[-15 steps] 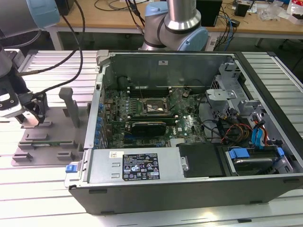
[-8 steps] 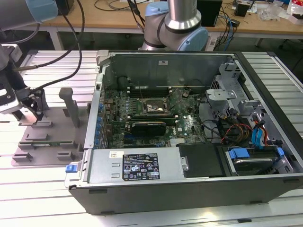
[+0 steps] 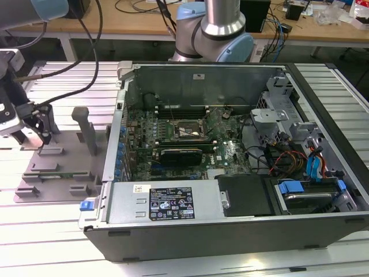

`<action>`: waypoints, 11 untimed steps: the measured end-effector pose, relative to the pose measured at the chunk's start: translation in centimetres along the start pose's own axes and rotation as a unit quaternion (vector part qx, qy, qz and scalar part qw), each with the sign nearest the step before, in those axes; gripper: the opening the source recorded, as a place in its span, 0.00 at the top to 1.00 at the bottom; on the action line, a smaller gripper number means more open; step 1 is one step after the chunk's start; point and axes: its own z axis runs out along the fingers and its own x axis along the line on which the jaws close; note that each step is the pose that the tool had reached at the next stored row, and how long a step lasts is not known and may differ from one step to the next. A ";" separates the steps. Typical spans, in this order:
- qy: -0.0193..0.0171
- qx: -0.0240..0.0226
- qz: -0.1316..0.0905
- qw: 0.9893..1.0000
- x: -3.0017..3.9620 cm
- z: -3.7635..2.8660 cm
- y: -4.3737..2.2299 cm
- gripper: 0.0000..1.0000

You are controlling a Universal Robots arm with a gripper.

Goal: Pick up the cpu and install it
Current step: 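Pick up the cpu and move it towards the insertion slot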

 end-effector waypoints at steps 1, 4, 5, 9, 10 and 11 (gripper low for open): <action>0.000 0.000 0.000 1.000 -0.01 -0.34 0.01 0.45; 0.000 0.000 0.000 1.000 -0.02 -0.91 0.03 0.45; 0.000 0.000 0.000 1.000 -0.02 -1.08 0.04 0.45; 0.000 0.000 0.000 1.000 -0.04 -2.05 0.07 0.45; 0.000 0.000 0.000 1.000 -0.04 -2.25 0.08 0.45; 0.000 0.000 0.000 1.000 -0.05 -2.41 0.09 0.45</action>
